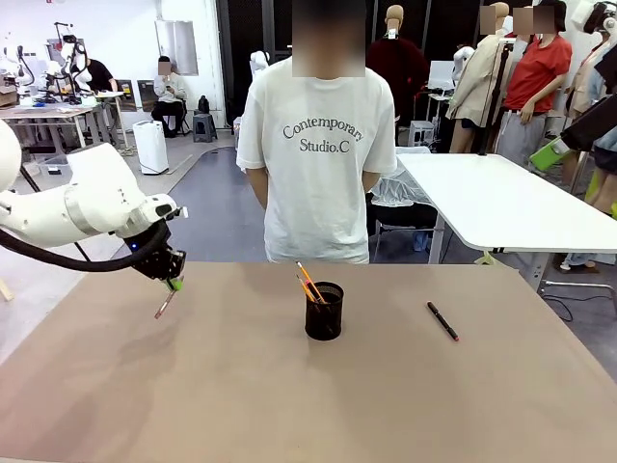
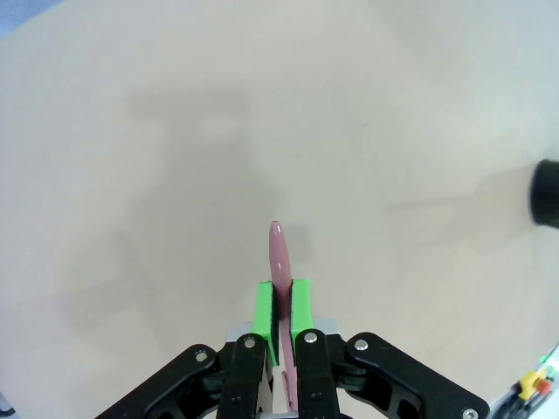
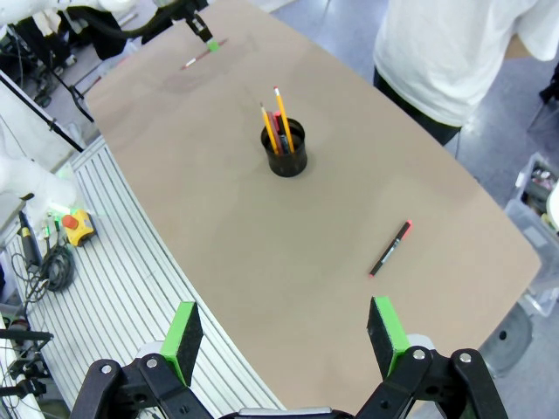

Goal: Place the pens into the pen holder.
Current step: Pick up a writing instrument from the table and place it into the Pen holder.

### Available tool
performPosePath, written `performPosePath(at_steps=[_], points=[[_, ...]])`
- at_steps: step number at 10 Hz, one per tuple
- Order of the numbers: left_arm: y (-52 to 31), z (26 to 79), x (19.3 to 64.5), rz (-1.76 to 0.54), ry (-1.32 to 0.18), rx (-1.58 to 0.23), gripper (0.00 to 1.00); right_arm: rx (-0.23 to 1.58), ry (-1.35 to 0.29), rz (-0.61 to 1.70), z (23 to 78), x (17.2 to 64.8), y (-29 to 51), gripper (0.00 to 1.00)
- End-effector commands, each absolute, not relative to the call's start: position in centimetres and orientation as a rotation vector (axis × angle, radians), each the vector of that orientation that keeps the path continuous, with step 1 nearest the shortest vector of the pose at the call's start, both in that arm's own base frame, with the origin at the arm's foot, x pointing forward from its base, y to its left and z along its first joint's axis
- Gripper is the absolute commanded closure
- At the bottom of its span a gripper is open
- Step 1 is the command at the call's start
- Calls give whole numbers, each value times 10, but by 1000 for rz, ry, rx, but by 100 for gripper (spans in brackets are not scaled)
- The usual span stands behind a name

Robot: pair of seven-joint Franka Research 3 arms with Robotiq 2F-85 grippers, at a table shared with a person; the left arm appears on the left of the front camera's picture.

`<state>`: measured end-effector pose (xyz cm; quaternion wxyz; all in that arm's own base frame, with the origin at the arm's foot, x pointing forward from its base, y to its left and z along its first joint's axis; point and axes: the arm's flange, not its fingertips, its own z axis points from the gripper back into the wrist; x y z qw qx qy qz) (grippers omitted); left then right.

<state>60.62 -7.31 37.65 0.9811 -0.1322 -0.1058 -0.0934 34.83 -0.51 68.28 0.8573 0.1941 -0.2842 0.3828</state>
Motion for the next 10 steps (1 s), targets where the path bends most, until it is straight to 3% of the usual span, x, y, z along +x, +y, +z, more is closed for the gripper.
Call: performPosePath(at_steps=[1,4,7,9,10], points=[[-65,381,600,-223,-269,-376,100,424,-604,802,685,349,-4,0],[-44,385,602,-383,-338,-742,100,424,-604,802,685,349,-4,0],[-28,382,611,-519,-506,-977,100,424,-604,802,685,349,-4,0],[-23,383,601,-697,-717,-1075,100,424,-604,802,685,349,-4,0],[-20,385,592,-834,-954,-1087,100,424,-604,802,685,349,-4,0]])
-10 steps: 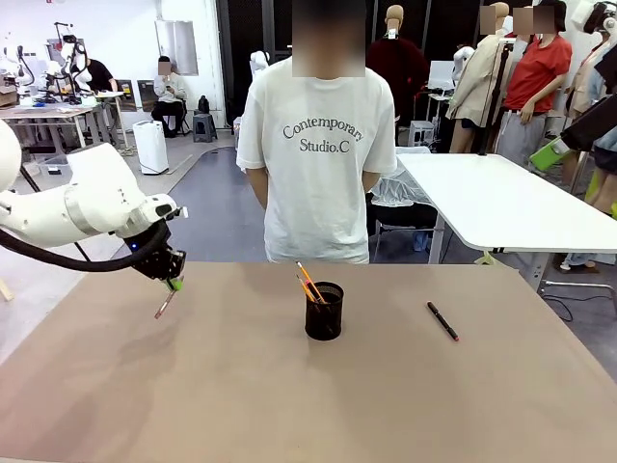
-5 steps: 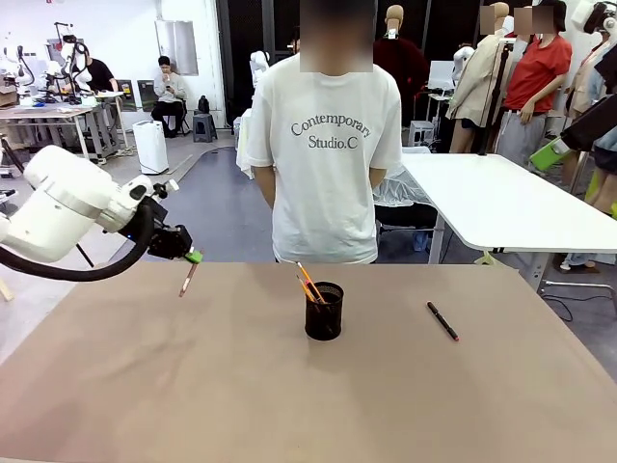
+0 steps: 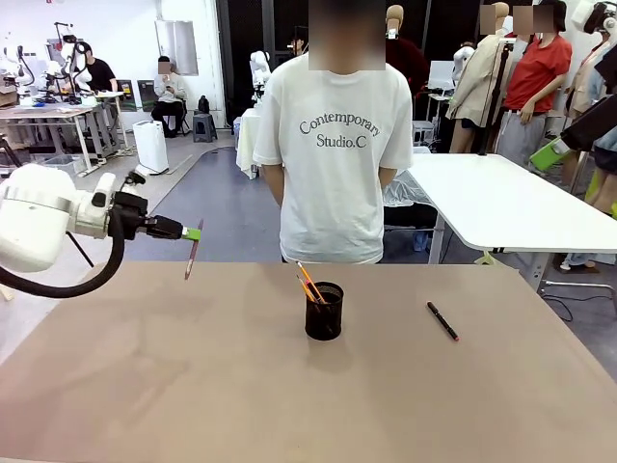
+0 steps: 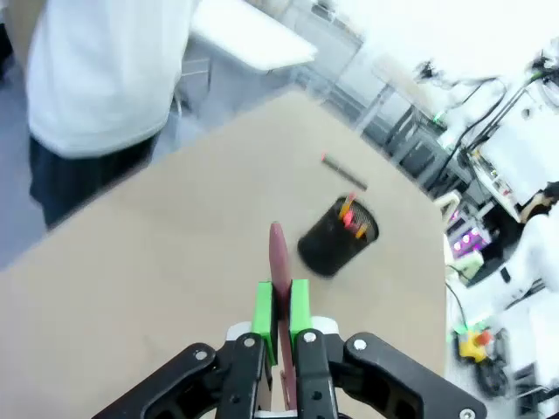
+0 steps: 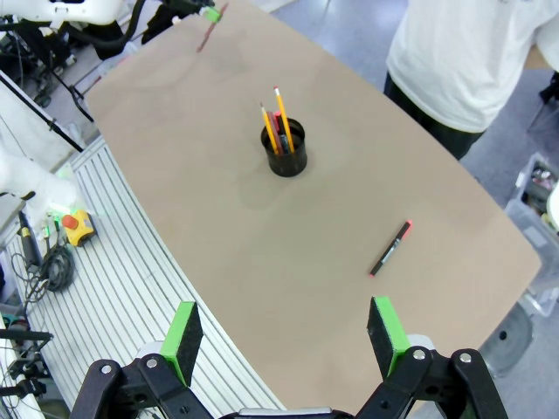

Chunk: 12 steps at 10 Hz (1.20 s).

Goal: Place the pens into the pen holder.
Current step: Pick up a writing instrument from the table and place it into the Pen holder.

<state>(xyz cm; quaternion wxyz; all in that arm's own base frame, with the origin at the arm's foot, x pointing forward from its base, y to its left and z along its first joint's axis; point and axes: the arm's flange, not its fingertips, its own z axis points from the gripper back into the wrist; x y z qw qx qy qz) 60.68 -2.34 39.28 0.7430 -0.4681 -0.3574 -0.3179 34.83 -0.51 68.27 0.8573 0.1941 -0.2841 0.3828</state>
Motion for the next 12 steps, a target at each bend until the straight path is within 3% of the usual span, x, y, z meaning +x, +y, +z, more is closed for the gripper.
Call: performPosePath(at_steps=[1,3,4,10,12], points=[[-26,387,581,-1000,-1026,-1055,100,424,-604,802,685,349,-4,0],[-28,388,575,-1116,-1029,-1068,100,424,-604,802,685,349,-4,0],[-28,397,594,-969,-982,-1030,100,424,-604,802,685,349,-4,0],[-26,393,592,-981,-977,-1029,100,424,-604,802,685,349,-4,0],[-44,395,591,-1065,-1031,-1102,100,424,-604,802,685,349,-4,0]])
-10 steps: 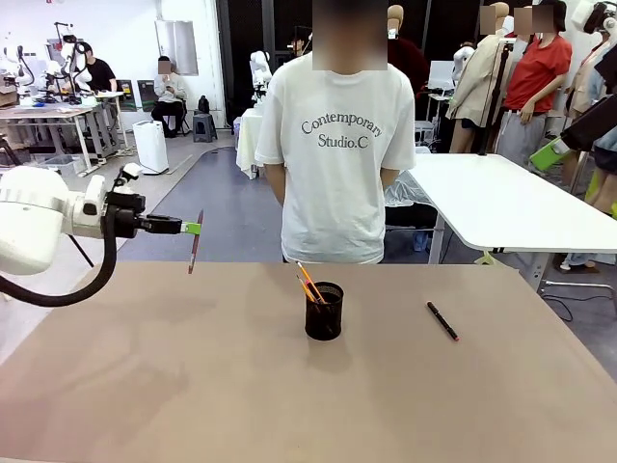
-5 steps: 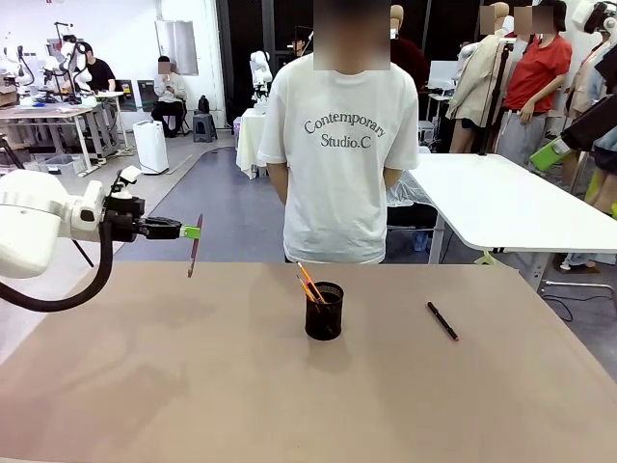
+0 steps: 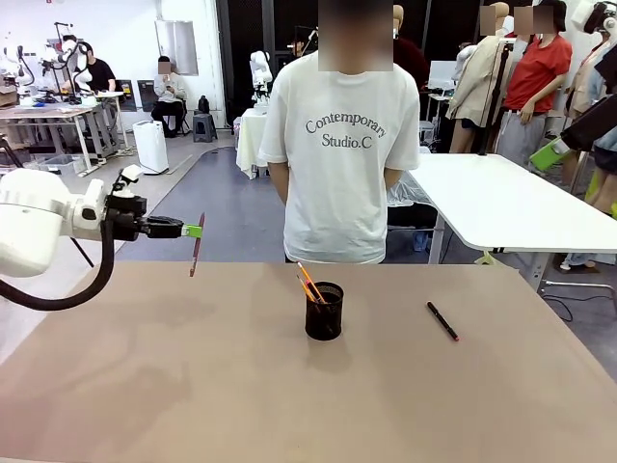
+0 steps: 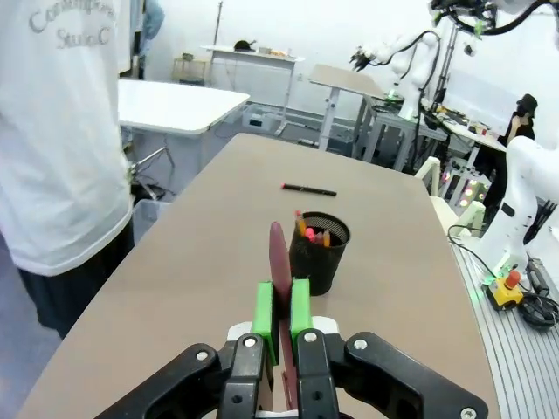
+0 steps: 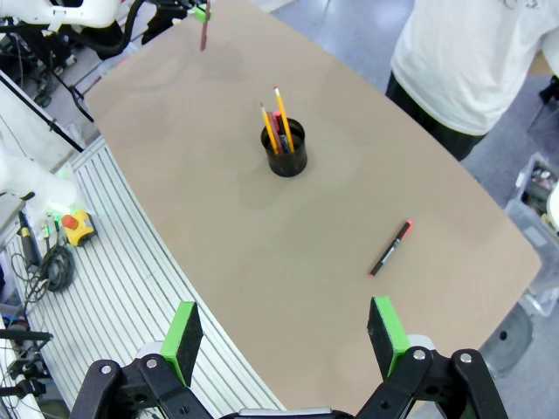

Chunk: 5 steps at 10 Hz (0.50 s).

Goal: Place the pens into the pen holder.
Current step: Pick up a writing instrument from the table and place it into the Pen holder.

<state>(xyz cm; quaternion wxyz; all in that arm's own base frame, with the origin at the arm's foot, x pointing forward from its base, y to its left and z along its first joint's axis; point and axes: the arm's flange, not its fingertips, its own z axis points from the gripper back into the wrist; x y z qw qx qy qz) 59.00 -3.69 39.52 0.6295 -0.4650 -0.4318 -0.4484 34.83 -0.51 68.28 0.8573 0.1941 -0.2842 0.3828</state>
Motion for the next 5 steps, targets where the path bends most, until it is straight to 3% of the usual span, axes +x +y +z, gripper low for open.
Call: performPosePath(at_steps=[1,5], points=[[-67,393,589,-1133,-1095,-1124,100,424,-604,802,685,349,-4,0],[-137,392,580,-1339,-1313,-1136,100,424,-604,802,685,349,-4,0]])
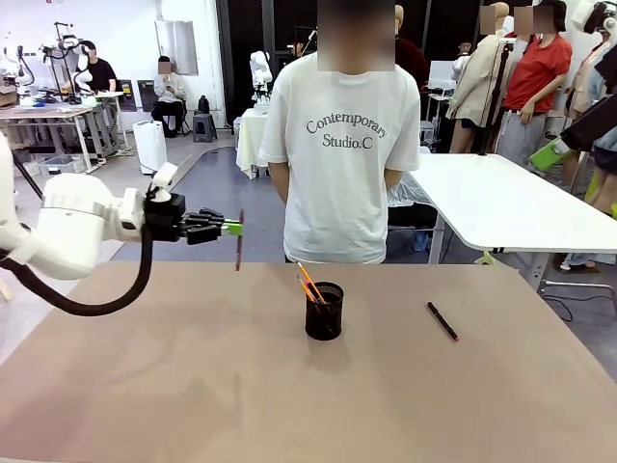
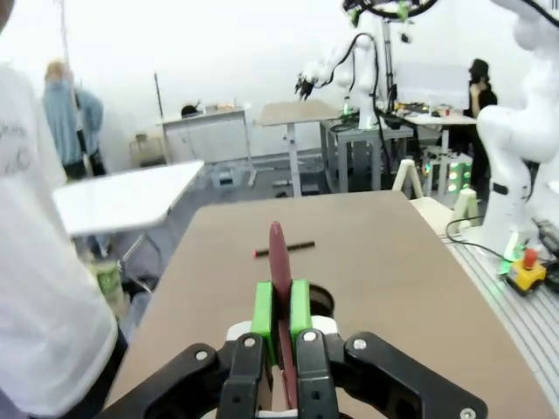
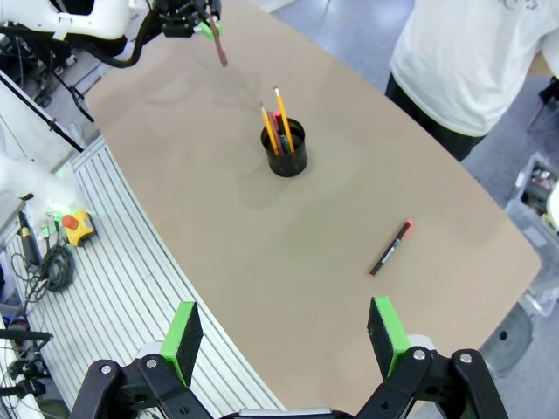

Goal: Place the pens into the pen holder.
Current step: Pick up a writing instrument from the table and place it into the Pen holder.

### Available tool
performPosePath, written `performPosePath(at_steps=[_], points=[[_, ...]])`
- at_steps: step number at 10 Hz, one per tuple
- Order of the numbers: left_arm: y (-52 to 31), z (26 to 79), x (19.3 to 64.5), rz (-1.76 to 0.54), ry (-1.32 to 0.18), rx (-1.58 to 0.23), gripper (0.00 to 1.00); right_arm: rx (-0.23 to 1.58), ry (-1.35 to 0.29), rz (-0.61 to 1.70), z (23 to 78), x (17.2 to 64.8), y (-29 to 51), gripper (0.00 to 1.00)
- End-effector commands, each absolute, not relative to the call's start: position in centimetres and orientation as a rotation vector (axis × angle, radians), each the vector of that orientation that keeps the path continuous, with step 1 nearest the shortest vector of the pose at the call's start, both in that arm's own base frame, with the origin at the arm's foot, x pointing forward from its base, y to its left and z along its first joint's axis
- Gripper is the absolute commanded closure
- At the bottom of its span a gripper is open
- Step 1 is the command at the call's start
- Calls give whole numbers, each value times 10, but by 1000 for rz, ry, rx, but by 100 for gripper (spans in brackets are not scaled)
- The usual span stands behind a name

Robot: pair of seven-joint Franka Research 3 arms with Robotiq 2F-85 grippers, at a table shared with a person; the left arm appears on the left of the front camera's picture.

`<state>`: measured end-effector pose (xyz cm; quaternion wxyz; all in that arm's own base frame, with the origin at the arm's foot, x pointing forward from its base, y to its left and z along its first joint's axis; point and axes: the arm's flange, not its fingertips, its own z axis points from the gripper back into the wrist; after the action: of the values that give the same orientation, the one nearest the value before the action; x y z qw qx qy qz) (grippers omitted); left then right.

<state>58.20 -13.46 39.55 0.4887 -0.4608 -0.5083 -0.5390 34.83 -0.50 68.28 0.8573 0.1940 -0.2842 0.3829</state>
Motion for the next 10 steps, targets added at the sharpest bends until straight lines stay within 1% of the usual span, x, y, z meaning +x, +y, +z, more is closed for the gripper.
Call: performPosePath(at_steps=[1,2,3,4,10], points=[[-155,395,575,-1377,-1388,-1120,100,424,-604,802,685,349,-4,0],[-160,396,575,-1392,-1410,-1140,100,424,-604,802,685,349,-4,0],[-162,398,574,-1405,-1385,-1175,100,424,-604,802,685,349,-4,0],[-163,400,577,-1381,-1349,-1117,100,424,-604,802,685,349,-4,0],[-163,399,577,-1390,-1359,-1116,100,424,-604,802,685,349,-4,0]])
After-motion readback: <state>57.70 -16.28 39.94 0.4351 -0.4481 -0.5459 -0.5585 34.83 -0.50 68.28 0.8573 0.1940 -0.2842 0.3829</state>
